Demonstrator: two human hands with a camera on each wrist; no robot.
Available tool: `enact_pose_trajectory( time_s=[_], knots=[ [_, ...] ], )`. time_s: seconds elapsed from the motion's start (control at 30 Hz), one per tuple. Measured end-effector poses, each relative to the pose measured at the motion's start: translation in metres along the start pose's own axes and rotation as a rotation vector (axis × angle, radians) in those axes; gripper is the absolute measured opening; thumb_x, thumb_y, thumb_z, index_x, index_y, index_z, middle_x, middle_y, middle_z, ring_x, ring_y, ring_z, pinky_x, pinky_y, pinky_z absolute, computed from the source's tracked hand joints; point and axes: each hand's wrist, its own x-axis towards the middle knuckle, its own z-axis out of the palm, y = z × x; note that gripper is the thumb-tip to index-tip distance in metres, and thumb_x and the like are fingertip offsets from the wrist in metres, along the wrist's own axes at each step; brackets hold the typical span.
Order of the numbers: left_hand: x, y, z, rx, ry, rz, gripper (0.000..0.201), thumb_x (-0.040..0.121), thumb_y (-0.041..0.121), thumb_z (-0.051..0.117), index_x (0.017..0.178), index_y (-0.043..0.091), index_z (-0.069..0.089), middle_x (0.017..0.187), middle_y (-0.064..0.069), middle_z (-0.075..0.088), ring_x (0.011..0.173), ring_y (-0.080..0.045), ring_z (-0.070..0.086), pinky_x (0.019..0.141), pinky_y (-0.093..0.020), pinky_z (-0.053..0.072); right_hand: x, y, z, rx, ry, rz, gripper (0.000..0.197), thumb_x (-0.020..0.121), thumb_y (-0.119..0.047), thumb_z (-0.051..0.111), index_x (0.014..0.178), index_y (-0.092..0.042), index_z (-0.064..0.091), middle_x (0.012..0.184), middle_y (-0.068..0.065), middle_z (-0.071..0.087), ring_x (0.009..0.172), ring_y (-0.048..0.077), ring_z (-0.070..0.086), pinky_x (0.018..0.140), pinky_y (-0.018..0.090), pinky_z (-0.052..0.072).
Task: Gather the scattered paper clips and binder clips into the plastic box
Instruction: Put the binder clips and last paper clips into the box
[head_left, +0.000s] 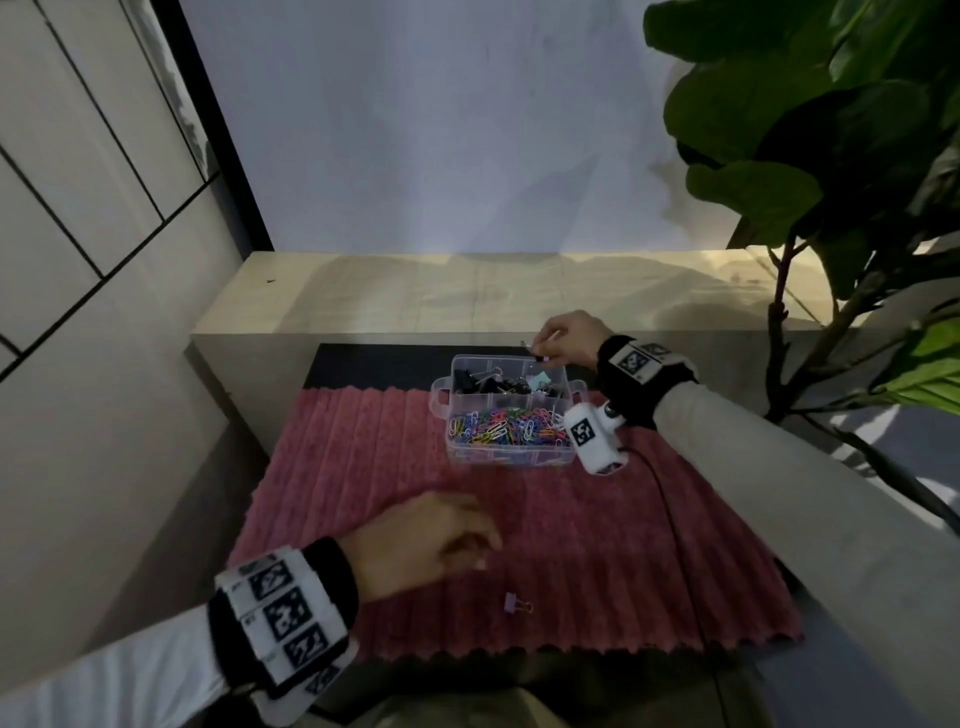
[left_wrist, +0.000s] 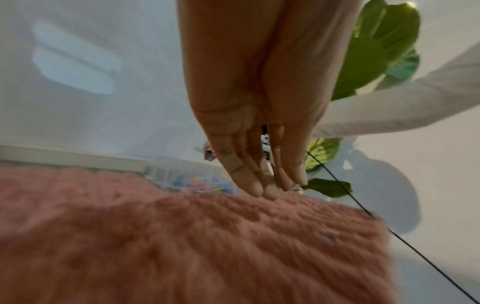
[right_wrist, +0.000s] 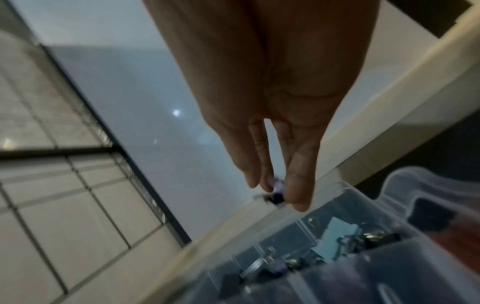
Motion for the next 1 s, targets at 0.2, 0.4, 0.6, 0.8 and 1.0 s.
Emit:
enact_pose_trajectory(
  time_s=[0.2, 0.4, 0.6, 0.8, 1.0],
  knots=[
    [0.008, 0.021, 0.032, 0.187, -0.096, 0.024, 0.036, 0.087, 0.034, 0.052, 0.122, 0.025, 0.044, 0.125, 0.0, 0.043, 0.111, -0.021, 0.05, 0.082, -0.037, 0.048, -0.015, 0.009, 0.006, -0.332, 0.073, -0.086, 0.013, 0.086, -0.012, 0.058, 0.096, -0.007, 0.065, 0.095, 0.006, 0.067, 0.086, 0.021, 0.064, 0.076, 0.028, 0.05],
    [0.018, 0.027, 0.043, 0.26, -0.039, 0.076, 0.022, 0.091, 0.024, 0.044, 0.112, 0.017, 0.045, 0.116, -0.004, 0.046, 0.106, -0.022, 0.047, 0.067, -0.029, 0.031, -0.025, 0.044, -0.004, -0.523, 0.043, 0.134, 0.039, 0.092, -0.032, 0.05, 0.11, 0.003, 0.046, 0.104, 0.02, 0.057, 0.093, 0.031, 0.057, 0.074, 0.035, 0.043],
    [0.015, 0.014, 0.036, 0.062, 0.006, 0.085, 0.016, 0.087, 0.028, 0.054, 0.1, 0.02, 0.056, 0.108, 0.0, 0.054, 0.095, -0.016, 0.056, 0.083, -0.033, 0.048, -0.028, 0.067, 0.013, -0.284, -0.254, 0.185, 0.052, 0.095, -0.042, 0.037, 0.068, -0.001, 0.055, 0.065, 0.016, 0.061, 0.056, 0.029, 0.059, 0.062, 0.034, 0.052],
    [0.013, -0.011, -0.035, -0.123, 0.216, -0.045, 0.013, 0.081, 0.02, 0.066, 0.093, 0.017, 0.064, 0.089, 0.009, 0.066, 0.076, 0.002, 0.059, 0.072, -0.007, 0.042, -0.041, 0.063, 0.012, -0.061, -0.271, 0.075, 0.041, 0.089, -0.035, 0.052, 0.088, 0.005, 0.06, 0.074, 0.022, 0.063, 0.054, 0.023, 0.056, 0.054, 0.03, 0.044],
    [0.019, -0.03, -0.095, -0.157, 0.469, -0.165, 0.012, 0.078, 0.01, 0.069, 0.087, 0.012, 0.062, 0.079, 0.002, 0.065, 0.073, 0.004, 0.058, 0.063, -0.003, 0.043, -0.082, 0.04, 0.001, -0.027, -0.236, -0.085, 0.018, 0.093, -0.033, 0.05, 0.081, -0.019, 0.054, 0.066, 0.001, 0.062, 0.05, 0.011, 0.055, 0.047, 0.019, 0.041]
  ],
)
